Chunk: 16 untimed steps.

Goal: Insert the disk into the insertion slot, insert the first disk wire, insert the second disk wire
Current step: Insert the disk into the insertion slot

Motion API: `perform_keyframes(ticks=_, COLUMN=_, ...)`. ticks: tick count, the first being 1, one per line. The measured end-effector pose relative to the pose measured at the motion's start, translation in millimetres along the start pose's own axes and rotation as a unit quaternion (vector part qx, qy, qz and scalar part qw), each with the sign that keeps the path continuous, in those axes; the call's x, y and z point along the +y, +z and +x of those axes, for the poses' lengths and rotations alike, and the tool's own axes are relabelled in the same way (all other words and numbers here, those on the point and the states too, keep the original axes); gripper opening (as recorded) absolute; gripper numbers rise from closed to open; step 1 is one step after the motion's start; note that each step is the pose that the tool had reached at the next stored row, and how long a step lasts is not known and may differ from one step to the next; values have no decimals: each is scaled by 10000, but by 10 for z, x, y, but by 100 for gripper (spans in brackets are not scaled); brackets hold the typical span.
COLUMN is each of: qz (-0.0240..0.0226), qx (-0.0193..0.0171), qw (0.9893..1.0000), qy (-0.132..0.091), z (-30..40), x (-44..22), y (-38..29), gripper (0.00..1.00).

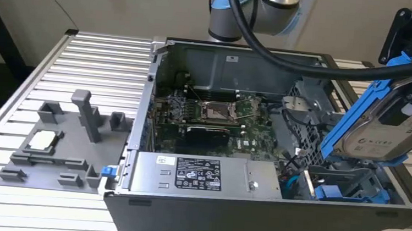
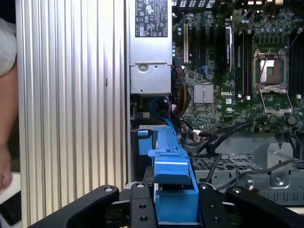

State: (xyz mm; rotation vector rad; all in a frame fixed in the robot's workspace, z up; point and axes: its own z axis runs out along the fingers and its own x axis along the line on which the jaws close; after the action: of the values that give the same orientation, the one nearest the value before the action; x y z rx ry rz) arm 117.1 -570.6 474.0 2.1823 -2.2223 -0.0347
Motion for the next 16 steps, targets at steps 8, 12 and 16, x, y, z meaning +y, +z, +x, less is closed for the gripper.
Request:
perform_keyframes(ticks=8, qz=0, qx=-1, qw=10000, qy=0, z=0, x=0, y=4, gripper=33)
perform_keyframes(ticks=12, qz=0, qx=-2, qw=10000, qy=0, z=0, x=-1, y=18, gripper=33)
perform_keyframes(ticks=16, qz=2, qx=-1, qw=10000, qy=0, z=0, x=-2, y=68, gripper=33)
